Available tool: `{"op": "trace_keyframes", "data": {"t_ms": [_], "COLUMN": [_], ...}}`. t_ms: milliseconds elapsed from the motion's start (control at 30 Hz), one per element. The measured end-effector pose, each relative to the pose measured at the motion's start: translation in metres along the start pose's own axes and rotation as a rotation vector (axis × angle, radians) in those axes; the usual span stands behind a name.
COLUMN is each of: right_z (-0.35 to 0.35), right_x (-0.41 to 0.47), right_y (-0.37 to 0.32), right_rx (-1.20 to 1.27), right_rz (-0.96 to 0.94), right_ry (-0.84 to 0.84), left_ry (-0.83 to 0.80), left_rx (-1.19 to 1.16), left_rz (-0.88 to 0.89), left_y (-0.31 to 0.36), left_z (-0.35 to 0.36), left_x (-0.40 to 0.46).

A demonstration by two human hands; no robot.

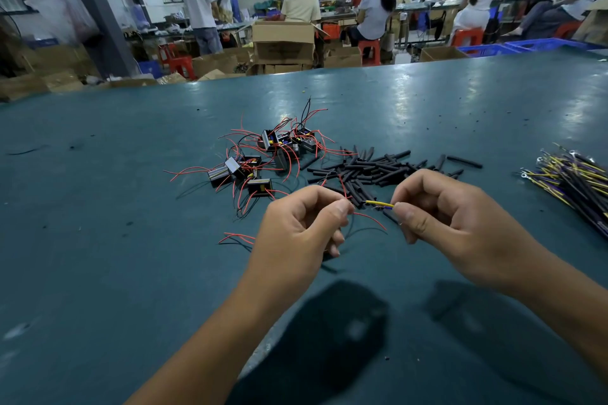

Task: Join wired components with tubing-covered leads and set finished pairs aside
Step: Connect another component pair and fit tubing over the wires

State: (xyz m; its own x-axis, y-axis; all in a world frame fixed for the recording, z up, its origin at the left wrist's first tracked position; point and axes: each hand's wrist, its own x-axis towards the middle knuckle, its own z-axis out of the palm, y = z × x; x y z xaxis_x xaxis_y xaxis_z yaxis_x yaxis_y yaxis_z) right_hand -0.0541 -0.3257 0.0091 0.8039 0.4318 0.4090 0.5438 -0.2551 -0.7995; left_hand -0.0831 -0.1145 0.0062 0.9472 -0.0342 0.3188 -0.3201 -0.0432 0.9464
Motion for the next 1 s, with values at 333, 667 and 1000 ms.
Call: {"op": "trace_keyframes", "data": {"t_ms": [333,667,1000], "right_z": [0.004,0.0043,0.0076], "right_x": [-0.0027,-0.0025,-0.0026], "right_y": [-0.0049,-0.0043,-0.0031], "right_rx": [-0.152,-0.235,-0.255], "right_rz": [-0.045,-0.031,0.018], "right_ry": [-0.051,0.001,0.042], "left_ry": [-0.039,0.109,0.139], "left_rx": [0.331,0.813,0.86], "left_rz": [0.145,0.53,0.562], "left_y": [-0.003,-0.006,-0.0058], "left_z": [-0.0019,0.0011,0.0044], "left_x": [-0.0022,-0.0029,-0.0039]}}
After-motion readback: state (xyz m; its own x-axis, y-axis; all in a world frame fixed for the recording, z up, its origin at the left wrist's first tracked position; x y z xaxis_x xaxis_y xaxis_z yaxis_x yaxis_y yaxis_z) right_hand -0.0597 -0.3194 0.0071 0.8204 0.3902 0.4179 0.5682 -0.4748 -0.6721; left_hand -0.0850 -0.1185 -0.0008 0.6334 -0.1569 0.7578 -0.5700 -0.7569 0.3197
